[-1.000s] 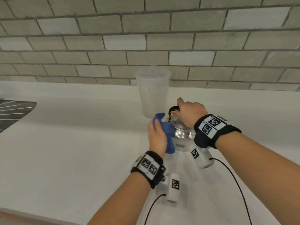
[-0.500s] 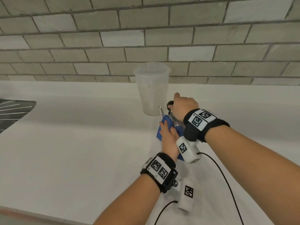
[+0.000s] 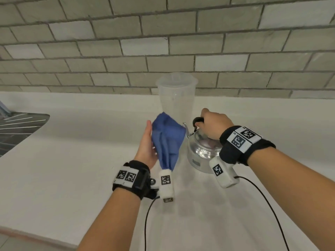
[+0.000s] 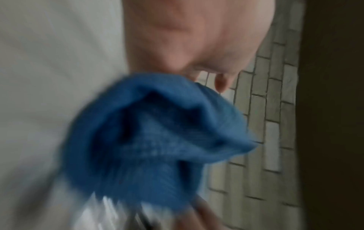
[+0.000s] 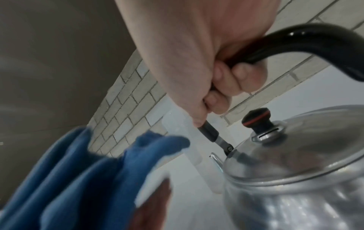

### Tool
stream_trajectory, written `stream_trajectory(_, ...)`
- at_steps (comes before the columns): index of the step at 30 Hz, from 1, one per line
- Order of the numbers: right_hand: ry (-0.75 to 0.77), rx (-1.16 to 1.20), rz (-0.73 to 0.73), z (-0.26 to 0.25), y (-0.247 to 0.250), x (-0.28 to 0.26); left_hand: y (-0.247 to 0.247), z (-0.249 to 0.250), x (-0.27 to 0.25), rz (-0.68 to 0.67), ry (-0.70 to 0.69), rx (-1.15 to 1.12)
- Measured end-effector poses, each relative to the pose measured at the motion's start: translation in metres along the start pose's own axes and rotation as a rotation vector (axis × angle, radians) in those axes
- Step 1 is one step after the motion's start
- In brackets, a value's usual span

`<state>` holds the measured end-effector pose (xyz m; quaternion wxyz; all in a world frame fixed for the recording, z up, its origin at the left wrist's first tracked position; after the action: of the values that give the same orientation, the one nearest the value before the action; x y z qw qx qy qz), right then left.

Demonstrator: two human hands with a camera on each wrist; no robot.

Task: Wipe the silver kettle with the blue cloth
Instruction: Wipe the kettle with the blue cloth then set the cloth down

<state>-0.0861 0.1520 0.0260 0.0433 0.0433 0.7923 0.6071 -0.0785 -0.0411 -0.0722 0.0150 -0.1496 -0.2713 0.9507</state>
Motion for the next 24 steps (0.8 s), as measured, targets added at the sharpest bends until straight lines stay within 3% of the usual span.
stream_trajectory(3,0.006,-0.005,0.006,-0.001,0.0,-0.001,0.05,-0.009,0.013,0.148,0.068,0.627)
stream_trajectory(5,0.005,-0.008,0.005,0.0,0.0,-0.001,0.074,-0.01,0.018,0.173,0.076,1.038)
stream_trajectory(7,0.005,-0.007,0.009,0.0,0.0,0.0,0.077,-0.007,0.022,0.162,0.029,1.236)
stream_trajectory(9,0.009,-0.006,0.013,0.0,0.0,0.0,0.078,-0.003,0.026,0.138,-0.01,1.206)
stream_trajectory(12,0.021,-0.012,0.023,-0.001,0.001,-0.001,0.094,0.002,0.029,0.11,0.04,1.115)
stream_trajectory(14,0.027,-0.013,0.025,-0.001,0.0,-0.001,0.104,0.009,0.026,0.077,0.059,1.267)
stream_trajectory(16,0.034,-0.012,0.029,-0.002,0.001,-0.001,0.098,0.023,0.024,0.038,-0.09,1.483)
stream_trajectory(18,0.039,-0.009,0.036,-0.002,0.001,-0.001,0.074,0.025,0.021,-0.09,-0.28,1.557)
stream_trajectory(21,0.042,0.006,0.047,-0.002,0.003,-0.002,0.061,-0.006,0.019,-0.308,-0.157,1.62)
stream_trajectory(24,0.039,0.02,0.054,-0.002,0.004,-0.003,0.064,-0.004,0.02,-0.212,-0.148,1.622)
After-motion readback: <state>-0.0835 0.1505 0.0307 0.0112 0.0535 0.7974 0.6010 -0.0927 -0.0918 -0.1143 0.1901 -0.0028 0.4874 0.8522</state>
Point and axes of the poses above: each hand's wrist, its own x-axis towards the middle knuckle, its own y-axis out of the back of the hand, z = x × y, the point moved 10 cm from there along x, towards the middle knuckle, and after that the axes turned 5 degrees about -y, right-handed, at the moved point
